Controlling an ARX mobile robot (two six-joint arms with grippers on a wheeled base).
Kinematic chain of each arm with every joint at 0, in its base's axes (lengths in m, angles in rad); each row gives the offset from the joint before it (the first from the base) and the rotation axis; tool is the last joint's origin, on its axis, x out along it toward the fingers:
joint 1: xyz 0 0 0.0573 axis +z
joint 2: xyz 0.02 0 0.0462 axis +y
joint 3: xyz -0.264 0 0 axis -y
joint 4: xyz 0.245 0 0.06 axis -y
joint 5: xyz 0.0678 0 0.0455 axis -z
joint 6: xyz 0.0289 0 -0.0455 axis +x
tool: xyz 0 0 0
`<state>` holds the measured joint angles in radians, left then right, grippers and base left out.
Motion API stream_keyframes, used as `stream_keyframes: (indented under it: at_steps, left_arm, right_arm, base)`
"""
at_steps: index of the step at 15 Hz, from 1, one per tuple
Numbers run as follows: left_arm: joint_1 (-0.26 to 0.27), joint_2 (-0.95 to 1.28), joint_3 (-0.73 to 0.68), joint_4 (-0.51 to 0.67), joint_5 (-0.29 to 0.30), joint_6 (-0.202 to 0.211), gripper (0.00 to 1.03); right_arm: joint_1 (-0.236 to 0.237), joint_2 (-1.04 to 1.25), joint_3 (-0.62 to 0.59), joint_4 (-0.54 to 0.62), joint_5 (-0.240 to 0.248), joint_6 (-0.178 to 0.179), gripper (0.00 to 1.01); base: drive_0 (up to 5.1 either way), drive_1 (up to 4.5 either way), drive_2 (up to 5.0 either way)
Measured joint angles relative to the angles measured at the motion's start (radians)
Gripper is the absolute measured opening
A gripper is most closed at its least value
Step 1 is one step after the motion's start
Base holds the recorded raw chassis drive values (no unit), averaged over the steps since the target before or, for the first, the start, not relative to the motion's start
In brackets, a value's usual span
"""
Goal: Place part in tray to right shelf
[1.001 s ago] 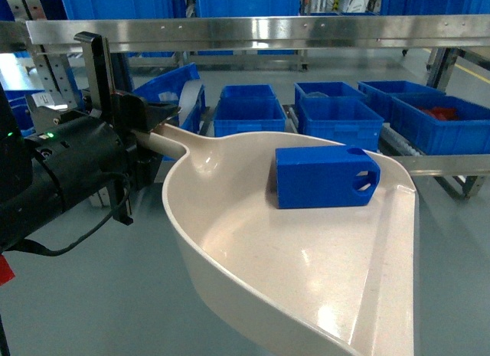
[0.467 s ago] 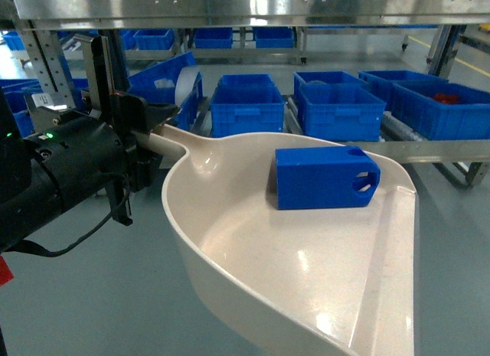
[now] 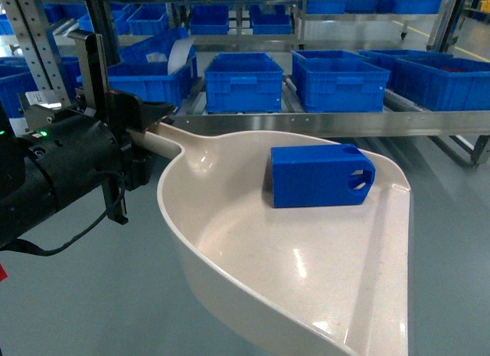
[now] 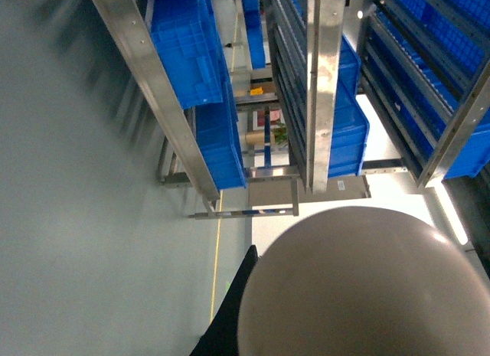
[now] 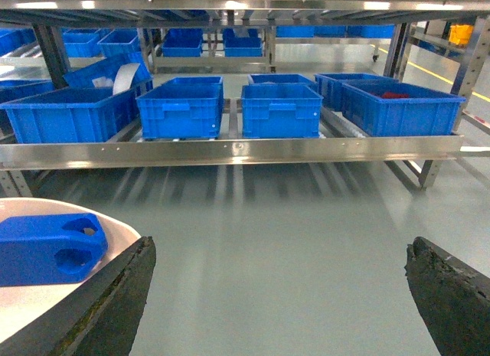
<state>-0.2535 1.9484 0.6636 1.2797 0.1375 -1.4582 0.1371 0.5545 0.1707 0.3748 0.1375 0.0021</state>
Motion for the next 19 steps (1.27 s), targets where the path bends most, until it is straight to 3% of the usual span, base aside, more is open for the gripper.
stream_keyframes:
  at_steps: [19]
  left_arm:
    - [0.0,0.0,0.0,0.0,0.001,0.001,0.12]
  right_arm:
    - [0.0,0.0,0.0,-0.001,0.0,0.0,0.98]
  base:
    - [0.2,0.04,-0.2]
